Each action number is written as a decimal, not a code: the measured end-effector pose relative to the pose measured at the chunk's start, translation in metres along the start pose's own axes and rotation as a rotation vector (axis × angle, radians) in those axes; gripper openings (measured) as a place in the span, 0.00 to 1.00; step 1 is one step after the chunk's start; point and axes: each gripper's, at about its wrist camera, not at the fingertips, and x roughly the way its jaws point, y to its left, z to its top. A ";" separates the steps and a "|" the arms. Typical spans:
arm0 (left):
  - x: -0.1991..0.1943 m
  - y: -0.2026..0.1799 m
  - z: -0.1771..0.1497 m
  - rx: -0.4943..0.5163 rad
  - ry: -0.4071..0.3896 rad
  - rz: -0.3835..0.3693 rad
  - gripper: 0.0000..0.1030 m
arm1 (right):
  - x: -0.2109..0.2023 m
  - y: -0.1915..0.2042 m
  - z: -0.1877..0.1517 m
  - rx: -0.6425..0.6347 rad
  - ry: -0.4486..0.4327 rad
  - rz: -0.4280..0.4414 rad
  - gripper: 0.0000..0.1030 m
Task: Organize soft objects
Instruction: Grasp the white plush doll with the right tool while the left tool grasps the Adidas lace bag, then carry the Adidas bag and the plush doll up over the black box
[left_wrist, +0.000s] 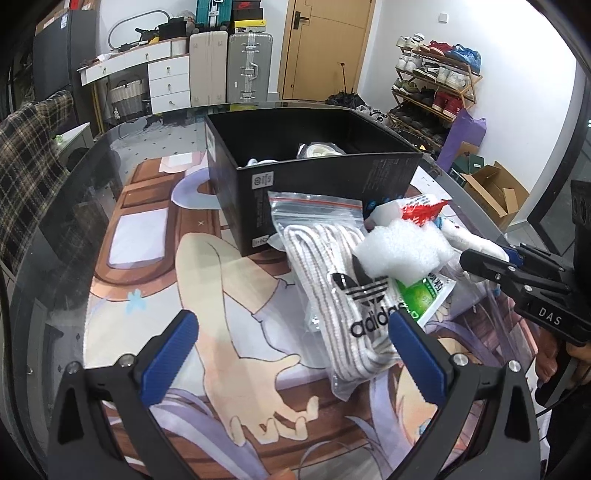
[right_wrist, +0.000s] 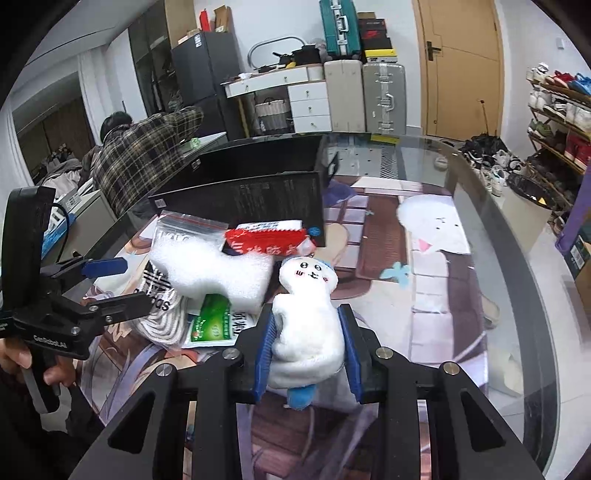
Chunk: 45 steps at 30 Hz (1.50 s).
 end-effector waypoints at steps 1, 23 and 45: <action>0.000 -0.001 0.000 0.001 -0.001 -0.002 1.00 | 0.000 -0.002 0.000 0.003 -0.005 -0.008 0.32; 0.022 -0.034 0.008 0.092 0.039 0.093 1.00 | -0.015 -0.012 0.000 0.025 -0.078 -0.053 0.32; -0.013 -0.003 -0.003 0.036 -0.013 -0.028 0.40 | -0.023 0.005 0.010 -0.017 -0.111 -0.036 0.32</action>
